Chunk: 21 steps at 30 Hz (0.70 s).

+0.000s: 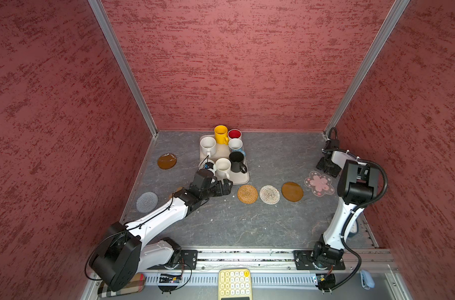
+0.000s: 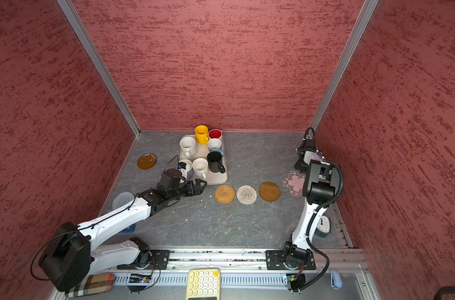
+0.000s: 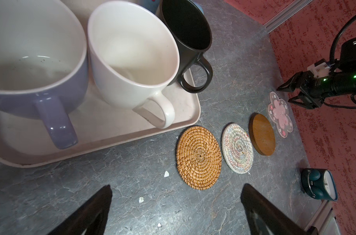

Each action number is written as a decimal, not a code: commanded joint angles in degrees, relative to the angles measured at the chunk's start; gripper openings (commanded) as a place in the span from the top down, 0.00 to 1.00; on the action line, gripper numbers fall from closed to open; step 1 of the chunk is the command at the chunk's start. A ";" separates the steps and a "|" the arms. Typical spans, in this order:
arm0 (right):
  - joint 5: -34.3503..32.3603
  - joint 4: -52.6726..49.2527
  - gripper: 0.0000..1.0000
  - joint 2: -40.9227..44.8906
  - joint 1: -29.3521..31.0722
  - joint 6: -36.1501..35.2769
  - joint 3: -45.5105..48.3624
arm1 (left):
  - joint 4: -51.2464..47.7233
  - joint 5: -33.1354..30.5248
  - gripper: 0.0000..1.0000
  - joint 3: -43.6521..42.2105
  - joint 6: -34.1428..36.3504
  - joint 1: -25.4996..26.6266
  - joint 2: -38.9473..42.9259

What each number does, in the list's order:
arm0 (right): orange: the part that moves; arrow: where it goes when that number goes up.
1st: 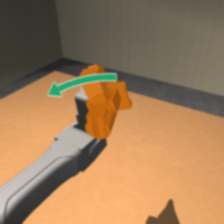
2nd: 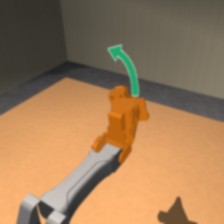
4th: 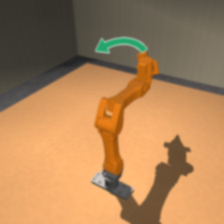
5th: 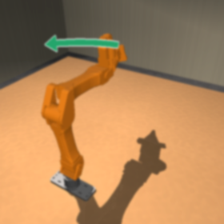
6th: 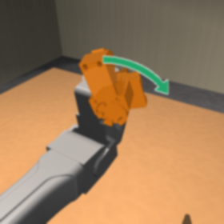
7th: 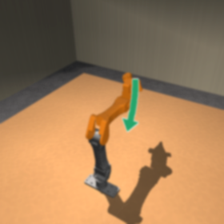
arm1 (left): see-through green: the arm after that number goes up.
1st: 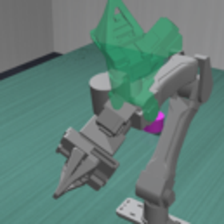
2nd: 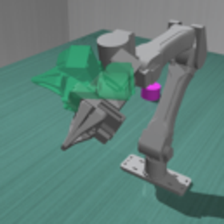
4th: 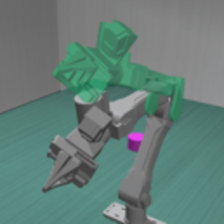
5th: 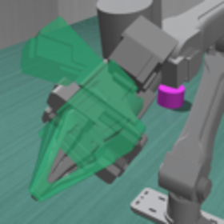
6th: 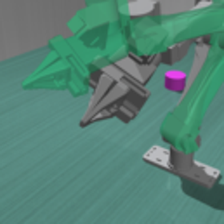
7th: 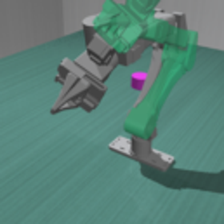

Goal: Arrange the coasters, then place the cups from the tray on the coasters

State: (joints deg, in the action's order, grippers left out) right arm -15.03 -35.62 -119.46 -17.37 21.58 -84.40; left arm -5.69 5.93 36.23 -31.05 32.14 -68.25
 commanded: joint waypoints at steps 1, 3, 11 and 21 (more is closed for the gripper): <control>-1.18 -1.33 0.31 0.10 -0.13 -0.75 1.17 | 1.50 0.73 0.00 1.17 0.79 -0.19 0.72; -0.55 -1.34 0.31 0.41 -0.13 -0.64 1.72 | 1.44 0.83 0.00 0.73 0.72 -0.15 1.29; -0.24 -0.48 0.32 3.45 -0.19 -0.93 6.02 | 1.03 0.48 0.01 -1.21 0.47 -0.15 4.60; 2.23 2.10 0.33 7.95 0.01 0.20 13.15 | 0.57 0.57 0.01 -3.81 -0.31 -0.15 8.59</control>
State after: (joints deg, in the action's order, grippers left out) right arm -14.35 -32.38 -112.40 -17.37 21.45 -73.65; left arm -5.48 6.15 33.54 -31.24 32.14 -61.01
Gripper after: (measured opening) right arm 0.671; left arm 0.994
